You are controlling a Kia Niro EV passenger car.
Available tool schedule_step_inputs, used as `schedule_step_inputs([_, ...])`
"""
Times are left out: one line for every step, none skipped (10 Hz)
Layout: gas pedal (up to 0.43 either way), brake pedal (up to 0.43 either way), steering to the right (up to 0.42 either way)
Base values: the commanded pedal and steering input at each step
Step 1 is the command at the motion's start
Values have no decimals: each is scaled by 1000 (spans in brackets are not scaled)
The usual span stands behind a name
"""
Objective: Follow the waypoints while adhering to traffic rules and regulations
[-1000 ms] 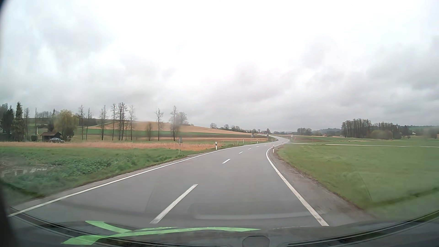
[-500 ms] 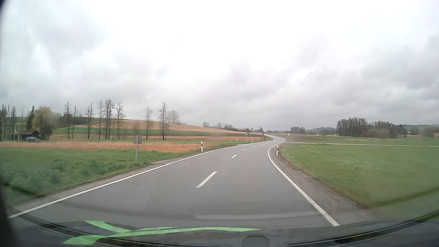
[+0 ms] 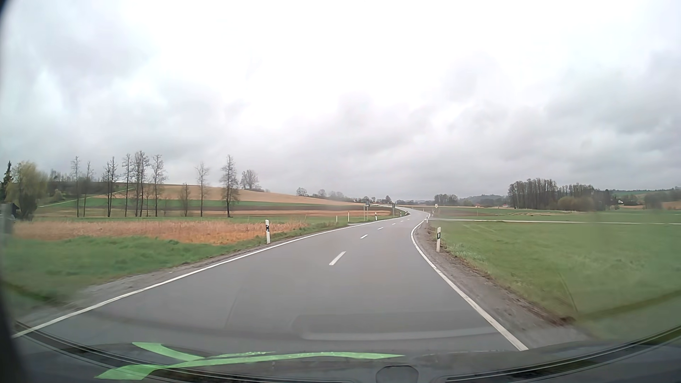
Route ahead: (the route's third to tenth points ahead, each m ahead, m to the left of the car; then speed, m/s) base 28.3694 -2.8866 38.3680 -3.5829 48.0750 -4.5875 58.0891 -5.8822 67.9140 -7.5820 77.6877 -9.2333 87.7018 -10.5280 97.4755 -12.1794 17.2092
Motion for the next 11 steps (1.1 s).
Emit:
schedule_step_inputs([138,0,23])
schedule_step_inputs([138,0,23])
schedule_step_inputs([138,0,24])
schedule_step_inputs([138,0,23])
schedule_step_inputs([157,0,22])
schedule_step_inputs([157,0,20])
schedule_step_inputs([157,0,17])
schedule_step_inputs([189,0,13])
schedule_step_inputs([209,0,12])
schedule_step_inputs([228,0,12])
schedule_step_inputs([240,0,12])
